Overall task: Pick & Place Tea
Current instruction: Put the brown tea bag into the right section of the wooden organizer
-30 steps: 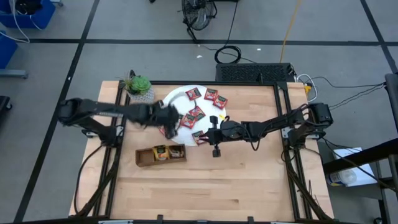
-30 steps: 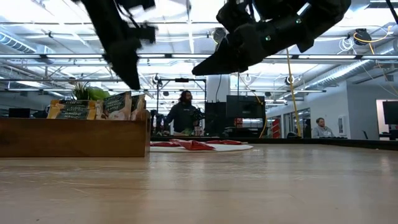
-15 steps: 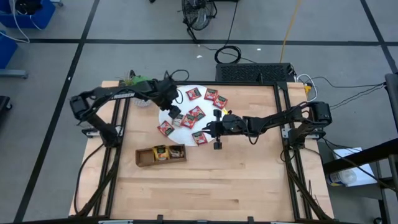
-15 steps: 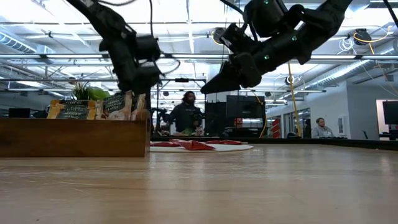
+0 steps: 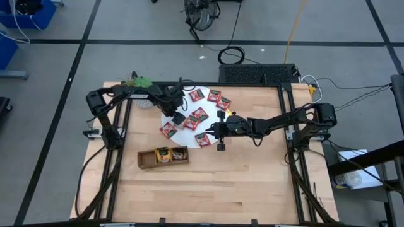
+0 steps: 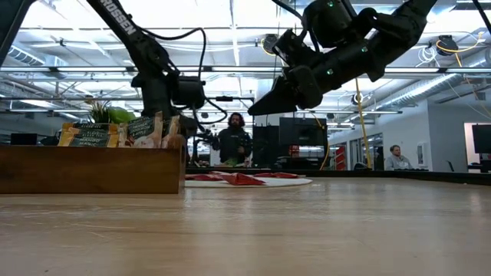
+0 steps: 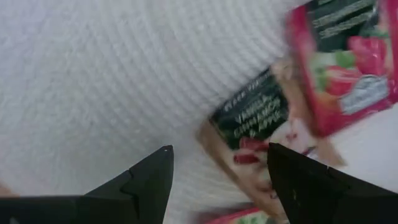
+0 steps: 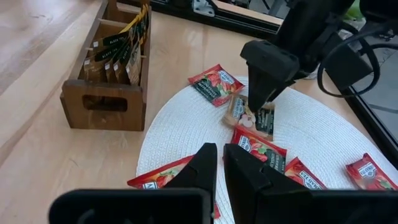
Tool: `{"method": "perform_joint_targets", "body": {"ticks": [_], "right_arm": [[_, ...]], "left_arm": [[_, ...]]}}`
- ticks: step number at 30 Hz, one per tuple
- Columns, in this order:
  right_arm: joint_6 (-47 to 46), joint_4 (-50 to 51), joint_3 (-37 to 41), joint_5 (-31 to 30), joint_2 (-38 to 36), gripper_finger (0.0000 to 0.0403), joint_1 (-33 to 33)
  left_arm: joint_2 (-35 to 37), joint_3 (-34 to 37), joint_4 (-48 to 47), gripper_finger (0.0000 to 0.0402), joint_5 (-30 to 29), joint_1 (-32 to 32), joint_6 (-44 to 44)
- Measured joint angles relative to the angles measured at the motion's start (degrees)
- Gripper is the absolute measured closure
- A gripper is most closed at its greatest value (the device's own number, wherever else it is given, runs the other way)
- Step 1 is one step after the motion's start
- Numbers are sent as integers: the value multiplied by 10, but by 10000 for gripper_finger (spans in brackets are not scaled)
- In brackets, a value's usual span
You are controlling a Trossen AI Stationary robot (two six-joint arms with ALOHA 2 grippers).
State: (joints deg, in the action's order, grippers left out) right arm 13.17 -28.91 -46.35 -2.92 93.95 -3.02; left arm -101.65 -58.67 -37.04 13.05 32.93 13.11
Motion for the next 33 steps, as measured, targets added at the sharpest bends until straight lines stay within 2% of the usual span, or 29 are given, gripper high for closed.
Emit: {"method": "perform_joint_targets", "body": {"ticks": [7,16,18,20,25,30,33], "right_arm": [[0,-2,0,0,0,385,0],[0,-2,0,0,0,385,0],[0,-2,0,0,0,385,0],[0,-3,0,0,0,385,0],[0,-9,0,0,0,385,0],[0,-11,0,0,0,385,0],[0,-12,0,0,0,385,0]], "left_arm": [[-1,0,9,144,47,0,-8],[-1,0,11,150,49,0,-16],[-1,0,13,173,49,-2,-20],[-1,0,17,215,49,-4,-23],[-1,0,23,374,49,-8,-50],[1,0,42,397,39,-9,-60],[31,1,42,398,7,-17,-81]]}}
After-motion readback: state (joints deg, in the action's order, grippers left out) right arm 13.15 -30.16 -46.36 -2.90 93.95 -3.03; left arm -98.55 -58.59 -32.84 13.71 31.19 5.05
